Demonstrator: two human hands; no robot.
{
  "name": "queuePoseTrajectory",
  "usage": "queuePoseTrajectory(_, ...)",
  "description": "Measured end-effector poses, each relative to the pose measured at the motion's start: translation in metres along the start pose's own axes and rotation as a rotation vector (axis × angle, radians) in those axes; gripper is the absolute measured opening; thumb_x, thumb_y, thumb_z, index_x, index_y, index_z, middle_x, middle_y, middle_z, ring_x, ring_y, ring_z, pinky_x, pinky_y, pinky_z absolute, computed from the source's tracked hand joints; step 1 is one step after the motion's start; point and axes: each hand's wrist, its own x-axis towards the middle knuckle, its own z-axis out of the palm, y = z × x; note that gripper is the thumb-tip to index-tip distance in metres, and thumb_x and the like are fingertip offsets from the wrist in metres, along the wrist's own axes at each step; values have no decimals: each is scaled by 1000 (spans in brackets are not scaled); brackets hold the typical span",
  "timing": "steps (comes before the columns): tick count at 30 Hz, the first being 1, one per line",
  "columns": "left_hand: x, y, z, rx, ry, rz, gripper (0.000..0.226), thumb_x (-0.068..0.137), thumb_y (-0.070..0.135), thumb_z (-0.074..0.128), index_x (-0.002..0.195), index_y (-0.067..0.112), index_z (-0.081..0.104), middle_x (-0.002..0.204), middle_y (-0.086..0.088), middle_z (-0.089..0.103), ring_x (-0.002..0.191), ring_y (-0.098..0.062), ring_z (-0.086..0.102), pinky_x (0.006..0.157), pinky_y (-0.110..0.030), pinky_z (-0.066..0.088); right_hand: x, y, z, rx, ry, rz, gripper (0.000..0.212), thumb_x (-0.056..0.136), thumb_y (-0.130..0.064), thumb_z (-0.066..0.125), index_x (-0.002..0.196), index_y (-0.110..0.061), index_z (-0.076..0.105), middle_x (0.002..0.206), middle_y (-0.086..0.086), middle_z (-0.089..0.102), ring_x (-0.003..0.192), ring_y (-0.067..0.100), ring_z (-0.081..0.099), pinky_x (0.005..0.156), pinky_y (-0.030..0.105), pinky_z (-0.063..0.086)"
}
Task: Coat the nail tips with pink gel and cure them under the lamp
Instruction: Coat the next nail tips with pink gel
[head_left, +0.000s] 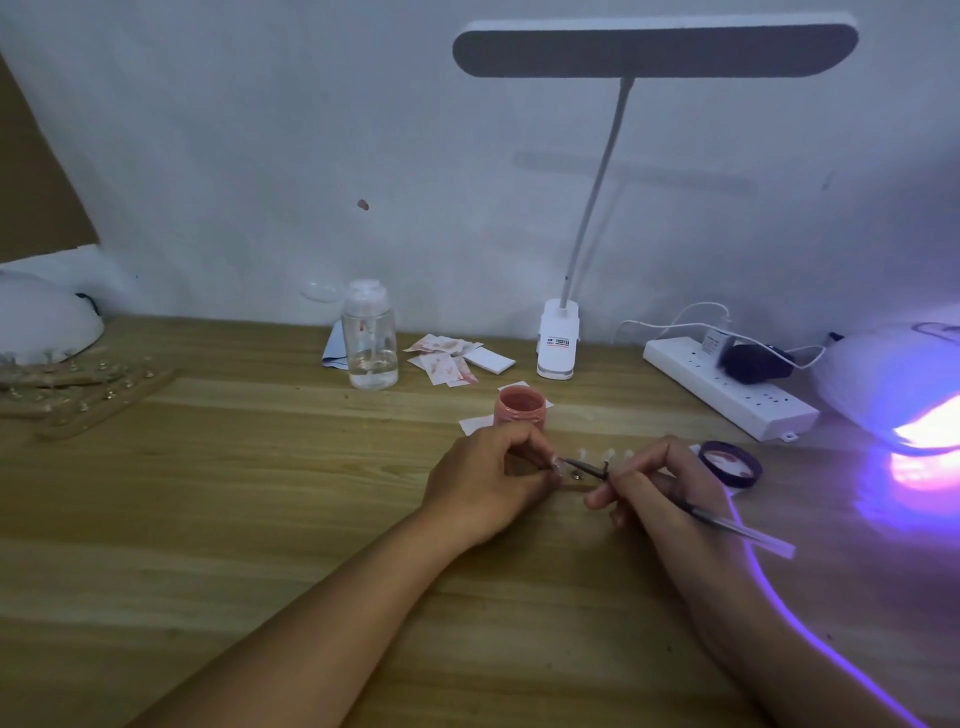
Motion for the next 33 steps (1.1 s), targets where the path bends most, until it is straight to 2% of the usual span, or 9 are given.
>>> queuePoseTrajectory(6, 0, -1, 0, -6, -8, 6, 9, 81, 26, 78, 85, 30, 71, 87, 18, 71, 64, 6, 51, 70, -25, 42, -1, -1, 0, -5, -24, -9, 15, 92, -8, 61, 81, -4, 51, 71, 8, 74, 54, 8, 58, 55, 13, 46)
queuePoseTrajectory(18, 0, -2, 0, -5, -13, 10, 9, 80, 30, 78, 85, 32, 71, 89, 19, 71, 60, 9, 50, 67, -23, 38, -1, 1, 1, -26, -27, -30, 17, 91, -9, 62, 79, -6, 52, 71, 7, 74, 56, 7, 59, 57, 14, 47)
queuePoseTrajectory(21, 0, -1, 0, -15, -11, 11, 9, 80, 31, 78, 82, 34, 70, 86, 20, 70, 60, 9, 51, 66, -23, 38, -1, 1, -1, -35, -20, -21, 16, 92, -10, 62, 79, -6, 52, 71, 7, 74, 57, 8, 60, 58, 17, 48)
queuePoseTrajectory(26, -1, -1, 0, -20, -8, 10, 14, 80, 27, 77, 76, 38, 68, 82, 22, 70, 60, 9, 51, 68, -24, 39, -2, 0, -1, -55, -8, 0, 14, 91, -11, 61, 80, -8, 52, 71, 6, 74, 61, 12, 60, 65, 30, 48)
queuePoseTrajectory(30, -1, -1, -1, -26, -7, 13, 10, 79, 30, 76, 78, 37, 69, 82, 22, 69, 62, 9, 52, 68, -24, 41, -3, -1, 0, -81, -12, -19, 14, 91, -11, 61, 80, -9, 52, 70, 5, 74, 60, 11, 60, 63, 30, 47)
queuePoseTrajectory(33, 0, -1, -1, -13, -6, 15, 12, 80, 30, 77, 77, 38, 68, 79, 24, 68, 61, 10, 52, 67, -23, 38, -3, -1, 1, -104, -22, -32, 15, 91, -12, 62, 80, -11, 52, 70, 4, 73, 59, 17, 57, 64, 37, 46)
